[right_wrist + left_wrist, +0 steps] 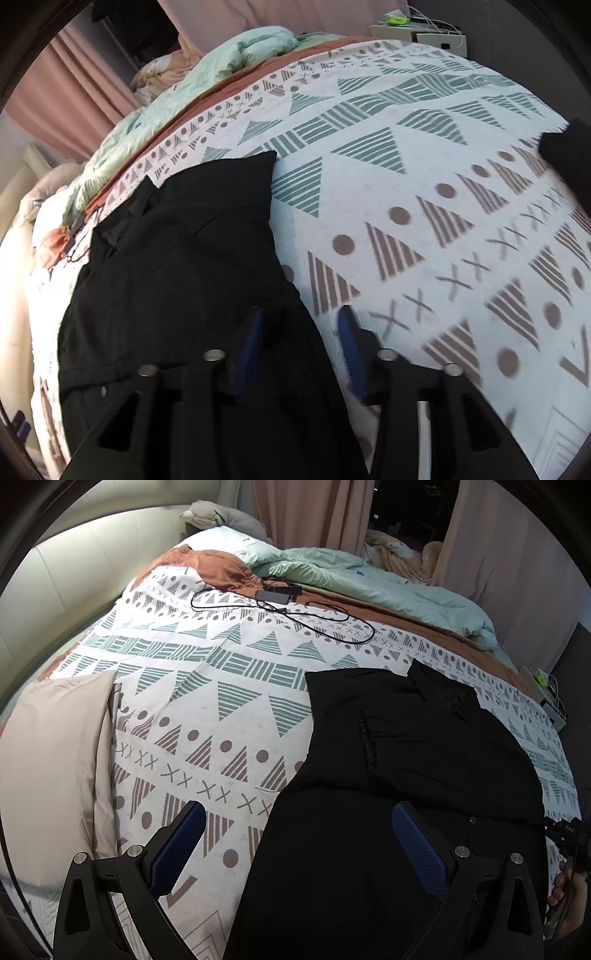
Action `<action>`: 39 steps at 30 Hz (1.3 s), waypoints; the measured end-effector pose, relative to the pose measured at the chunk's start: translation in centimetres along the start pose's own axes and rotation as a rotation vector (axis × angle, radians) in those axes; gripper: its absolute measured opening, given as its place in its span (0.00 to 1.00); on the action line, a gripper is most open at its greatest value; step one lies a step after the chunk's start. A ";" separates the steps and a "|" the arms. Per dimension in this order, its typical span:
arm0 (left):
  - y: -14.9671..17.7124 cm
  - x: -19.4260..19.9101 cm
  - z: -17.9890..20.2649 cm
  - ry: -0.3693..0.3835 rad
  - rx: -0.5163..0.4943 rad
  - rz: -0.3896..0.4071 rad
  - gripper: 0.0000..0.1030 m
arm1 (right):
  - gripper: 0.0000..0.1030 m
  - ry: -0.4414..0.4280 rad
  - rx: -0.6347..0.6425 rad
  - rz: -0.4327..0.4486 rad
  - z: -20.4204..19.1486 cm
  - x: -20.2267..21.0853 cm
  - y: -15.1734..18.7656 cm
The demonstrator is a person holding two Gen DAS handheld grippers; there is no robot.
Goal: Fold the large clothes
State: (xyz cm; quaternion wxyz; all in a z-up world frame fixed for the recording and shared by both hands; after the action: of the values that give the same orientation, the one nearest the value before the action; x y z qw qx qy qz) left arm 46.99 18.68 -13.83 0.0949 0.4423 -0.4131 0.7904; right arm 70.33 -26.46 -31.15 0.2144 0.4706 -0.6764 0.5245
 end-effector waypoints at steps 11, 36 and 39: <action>3.6 4.4 -1.7 0.028 -0.022 0.086 0.98 | 0.79 -0.057 -0.010 0.083 -0.6 6.6 3.9; 14.6 12.4 -9.3 0.079 0.159 0.128 0.98 | 0.81 -0.245 -0.284 0.164 2.8 16.5 20.0; 15.8 12.9 -9.7 0.091 0.191 0.119 0.98 | 0.81 -0.270 -0.318 0.173 3.1 17.3 21.6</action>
State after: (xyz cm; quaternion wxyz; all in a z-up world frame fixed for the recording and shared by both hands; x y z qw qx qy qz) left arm 25.22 12.95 -15.40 0.0241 0.3876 -0.3566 0.8497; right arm 44.32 -36.25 -29.65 0.1475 0.4372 -0.8109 0.3598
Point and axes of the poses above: each gripper's, at about its wrist camera, not at the fingertips, and x roughly against the way its jaws point, z to its right, y to its underside, the point moved 1 cm from there along -x, roughly the way its jaws point, and after that the axes turned 11 degrees about x, right-handed, at the moved point
